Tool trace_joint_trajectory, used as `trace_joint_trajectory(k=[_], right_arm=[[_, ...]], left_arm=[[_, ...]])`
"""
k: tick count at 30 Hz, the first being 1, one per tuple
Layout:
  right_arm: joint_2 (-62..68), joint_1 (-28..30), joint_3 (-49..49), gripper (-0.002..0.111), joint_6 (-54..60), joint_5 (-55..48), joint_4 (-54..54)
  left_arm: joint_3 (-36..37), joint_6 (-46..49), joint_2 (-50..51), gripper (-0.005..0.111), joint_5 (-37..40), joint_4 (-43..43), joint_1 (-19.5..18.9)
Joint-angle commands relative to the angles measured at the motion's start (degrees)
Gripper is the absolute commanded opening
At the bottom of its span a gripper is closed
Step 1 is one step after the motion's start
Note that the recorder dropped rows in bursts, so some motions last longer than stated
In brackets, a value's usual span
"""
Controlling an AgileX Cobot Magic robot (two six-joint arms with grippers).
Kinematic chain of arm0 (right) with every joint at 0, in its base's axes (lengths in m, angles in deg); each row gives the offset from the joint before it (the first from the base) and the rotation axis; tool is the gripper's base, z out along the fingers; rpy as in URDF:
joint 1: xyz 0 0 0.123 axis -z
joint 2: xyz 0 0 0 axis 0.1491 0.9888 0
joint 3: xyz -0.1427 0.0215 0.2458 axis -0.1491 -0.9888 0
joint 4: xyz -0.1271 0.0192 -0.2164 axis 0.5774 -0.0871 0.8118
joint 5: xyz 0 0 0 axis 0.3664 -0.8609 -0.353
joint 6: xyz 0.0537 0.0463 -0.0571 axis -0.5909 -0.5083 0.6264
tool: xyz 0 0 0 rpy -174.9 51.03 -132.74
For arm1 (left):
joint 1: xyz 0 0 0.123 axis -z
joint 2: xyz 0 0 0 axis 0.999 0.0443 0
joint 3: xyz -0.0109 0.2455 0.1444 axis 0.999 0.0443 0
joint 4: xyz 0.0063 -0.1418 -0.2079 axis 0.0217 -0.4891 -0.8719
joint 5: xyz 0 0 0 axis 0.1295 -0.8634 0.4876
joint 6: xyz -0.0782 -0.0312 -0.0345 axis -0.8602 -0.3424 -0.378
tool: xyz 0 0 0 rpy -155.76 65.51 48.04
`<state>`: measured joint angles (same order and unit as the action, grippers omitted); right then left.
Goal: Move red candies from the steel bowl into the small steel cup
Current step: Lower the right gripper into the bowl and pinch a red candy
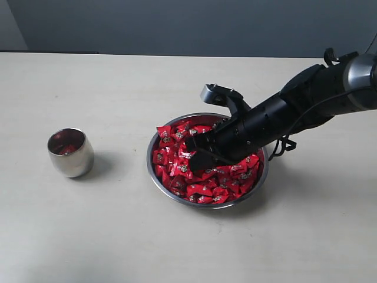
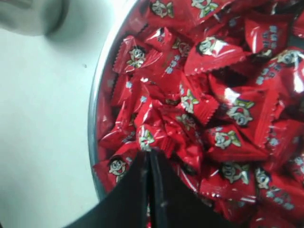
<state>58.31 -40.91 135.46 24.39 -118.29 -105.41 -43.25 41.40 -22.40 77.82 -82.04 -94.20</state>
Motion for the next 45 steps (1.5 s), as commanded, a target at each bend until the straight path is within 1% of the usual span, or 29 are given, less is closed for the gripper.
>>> trace_joint_trajectory(k=[1,3,4,6,18,26,40,45], right_arm=[[-0.2,0.3,-0.3,0.009,0.1,-2.0,1.5],[-0.2,0.3,-0.3,0.023,0.1,-1.3,2.3],[-0.2,0.3,-0.3,0.033,0.1,-1.3,2.3],[-0.2,0.3,-0.3,0.042,-0.2,-1.5,2.3],[0.1,0.3,-0.3,0.04,-1.5,0.4,3.3],[2.3,0.3,-0.2,0.04,-1.5,-1.5,-0.5],[2.4,0.3,-0.1,0.04,-0.8,-1.3,-3.0],[2.4,0.3,-0.1,0.04,0.7,-1.1,-5.5]], left_arm=[[0.2,-0.1,-0.3,0.0,-0.1,-0.1,0.0],[0.2,-0.1,-0.3,0.0,-0.1,-0.1,0.0],[0.2,-0.1,-0.3,0.0,-0.1,-0.1,0.0],[0.2,-0.1,-0.3,0.0,-0.1,-0.1,0.0],[0.2,-0.1,-0.3,0.0,-0.1,-0.1,0.0],[0.2,-0.1,-0.3,0.0,-0.1,-0.1,0.0],[0.2,-0.1,-0.3,0.0,-0.1,-0.1,0.0],[0.2,-0.1,-0.3,0.0,-0.1,-0.1,0.0]])
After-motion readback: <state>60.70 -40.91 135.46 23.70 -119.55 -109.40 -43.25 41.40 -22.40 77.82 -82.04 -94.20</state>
